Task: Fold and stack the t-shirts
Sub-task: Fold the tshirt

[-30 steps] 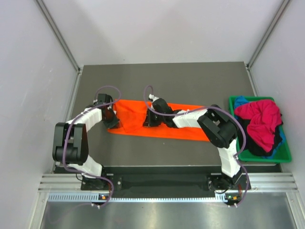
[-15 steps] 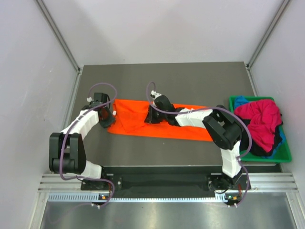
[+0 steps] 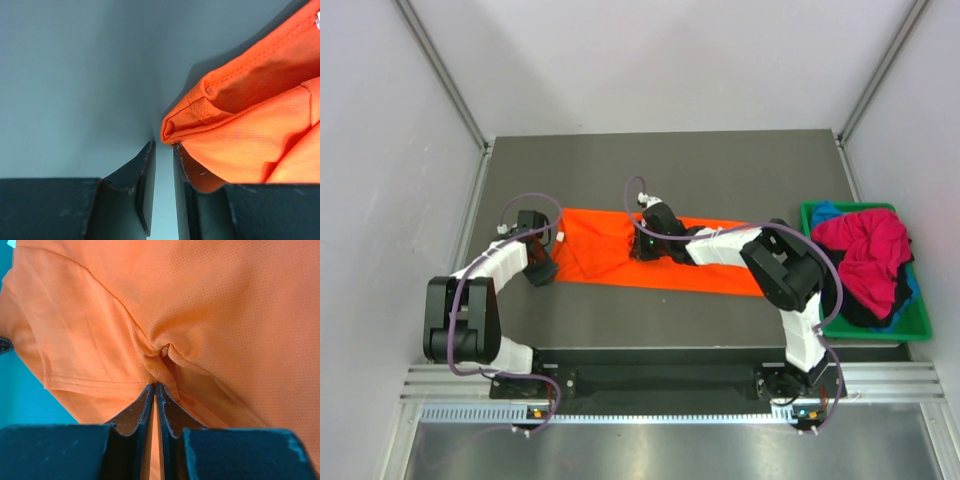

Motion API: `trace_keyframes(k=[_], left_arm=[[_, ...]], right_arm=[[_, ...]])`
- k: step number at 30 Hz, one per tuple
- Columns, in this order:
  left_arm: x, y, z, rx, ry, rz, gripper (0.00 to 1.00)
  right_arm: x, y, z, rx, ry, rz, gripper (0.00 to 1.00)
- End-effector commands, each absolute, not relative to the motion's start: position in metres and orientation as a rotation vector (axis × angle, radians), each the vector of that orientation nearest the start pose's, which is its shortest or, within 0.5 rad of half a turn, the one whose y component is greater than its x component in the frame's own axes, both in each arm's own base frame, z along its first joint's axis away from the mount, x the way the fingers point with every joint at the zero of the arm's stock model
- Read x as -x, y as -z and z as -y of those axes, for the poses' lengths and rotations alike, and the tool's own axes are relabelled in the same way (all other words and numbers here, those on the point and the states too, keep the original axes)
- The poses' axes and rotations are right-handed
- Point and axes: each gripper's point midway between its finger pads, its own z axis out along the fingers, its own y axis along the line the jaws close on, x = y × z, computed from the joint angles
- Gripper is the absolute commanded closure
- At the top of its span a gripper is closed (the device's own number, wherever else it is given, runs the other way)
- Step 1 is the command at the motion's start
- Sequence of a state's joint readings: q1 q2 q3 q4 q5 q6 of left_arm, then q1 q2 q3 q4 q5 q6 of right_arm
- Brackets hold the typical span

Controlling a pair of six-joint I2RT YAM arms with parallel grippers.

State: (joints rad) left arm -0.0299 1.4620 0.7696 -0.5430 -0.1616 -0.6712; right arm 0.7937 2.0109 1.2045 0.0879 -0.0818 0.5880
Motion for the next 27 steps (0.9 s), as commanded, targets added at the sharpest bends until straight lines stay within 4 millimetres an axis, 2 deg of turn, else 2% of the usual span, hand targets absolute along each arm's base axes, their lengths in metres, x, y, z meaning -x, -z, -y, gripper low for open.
trace_keyframes(k=[1,4,7,10,11,13,14,15,16,18,19,21,23,27], left_arm=[[-0.279,-0.025,-0.004,0.933,-0.084,-2.562,0.74],[-0.282,-0.034,-0.002,0.925,-0.046,-2.522,0.7],[-0.285,-0.035,0.001,0.916,-0.004,-2.495,0.67],[-0.287,-0.027,0.005,0.922,0.021,-2.505,0.69],[-0.288,-0.025,0.005,0.925,0.017,-2.508,0.72],[-0.294,-0.023,-0.001,0.932,-0.025,-2.506,0.88],[-0.296,-0.024,-0.004,0.935,-0.045,-2.503,0.93],[-0.3,-0.024,-0.007,0.939,-0.062,-2.5,0.97],[-0.306,-0.024,-0.01,0.949,-0.086,-2.502,1.0],[-0.315,-0.024,-0.021,0.983,-0.11,-2.483,1.0],[-0.326,-0.024,-0.026,1.002,-0.108,-2.475,1.0],[-0.342,-0.025,-0.03,1.023,-0.085,-2.452,1.0],[-0.371,-0.028,-0.037,1.049,-0.034,-2.4,1.0],[-0.43,-0.032,-0.029,1.022,0.138,-2.33,1.0]], right_arm=[[-0.342,-0.021,-0.383,0.301,-0.719,-2.39,0.92],[-0.338,-0.038,-0.389,0.312,-0.792,-2.356,0.9],[-0.337,-0.063,-0.396,0.318,-0.852,-2.312,0.87],[-0.332,-0.1,-0.402,0.347,-0.94,-2.242,0.83],[-0.331,-0.11,-0.402,0.354,-0.958,-2.224,0.82],[-0.324,-0.125,-0.401,0.368,-0.992,-2.198,0.8],[-0.324,-0.143,-0.399,0.365,-1.008,-2.163,0.79],[-0.322,-0.15,-0.396,0.367,-1.008,-2.154,0.78],[-0.321,-0.164,-0.393,0.361,-1.015,-2.126,0.78],[-0.321,-0.173,-0.386,0.352,-0.992,-2.126,0.78],[-0.324,-0.184,-0.379,0.34,-0.976,-2.104,0.78],[-0.325,-0.188,-0.371,0.322,-0.957,-2.103,0.78],[-0.329,-0.2,-0.359,0.294,-0.931,-2.08,0.78],[-0.338,-0.212,-0.339,0.252,-0.864,-2.049,0.78]])
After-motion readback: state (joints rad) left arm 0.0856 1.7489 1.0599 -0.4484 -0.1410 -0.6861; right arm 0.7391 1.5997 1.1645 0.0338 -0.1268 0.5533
